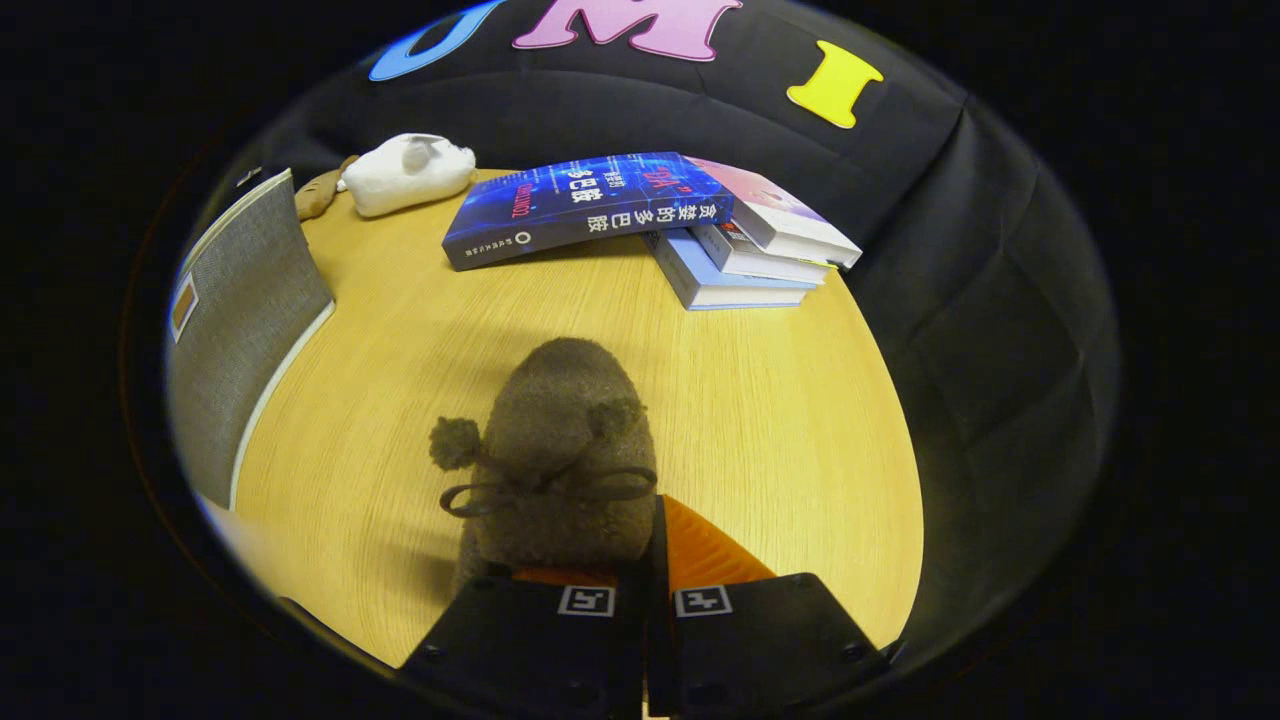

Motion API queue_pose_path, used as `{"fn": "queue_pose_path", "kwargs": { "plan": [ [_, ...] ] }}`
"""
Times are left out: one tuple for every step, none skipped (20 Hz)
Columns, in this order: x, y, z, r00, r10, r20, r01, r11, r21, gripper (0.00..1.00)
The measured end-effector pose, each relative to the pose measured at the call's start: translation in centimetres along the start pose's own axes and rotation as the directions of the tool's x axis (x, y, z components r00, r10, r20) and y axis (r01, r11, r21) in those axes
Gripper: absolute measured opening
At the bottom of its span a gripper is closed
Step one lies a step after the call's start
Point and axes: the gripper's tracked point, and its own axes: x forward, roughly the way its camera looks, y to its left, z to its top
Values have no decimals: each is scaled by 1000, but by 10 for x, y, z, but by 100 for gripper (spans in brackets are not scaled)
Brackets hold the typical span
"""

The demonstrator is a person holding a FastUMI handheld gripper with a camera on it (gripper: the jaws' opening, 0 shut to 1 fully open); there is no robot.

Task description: Open the storage box then place both shoes into the box .Put the left shoe in first, then the right shoe, with the right side of both shoes facing outward in a uniform manner.

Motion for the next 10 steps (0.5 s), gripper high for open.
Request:
{"fn": "queue_pose_path", "kwargs": {
  "plan": [
    [-2,-1,0,1000,7,-5,-6,999,31,7],
    [-4,0,-1,1000,18,-16,-17,997,70,7],
    [-6,0,0,999,24,-21,-22,995,102,7],
    [-11,-2,4,1000,24,-14,-22,991,129,7],
    [-16,-4,9,1000,19,3,-20,989,150,7],
    [-23,-6,13,1000,16,13,-17,986,165,7],
    [-29,-7,16,1000,13,17,-16,983,182,7],
    [-36,-7,20,1000,14,22,-18,979,203,7],
    [-44,-5,24,999,14,29,-20,974,225,7],
    [-53,-4,29,999,13,33,-20,969,246,7]
  ]
}}
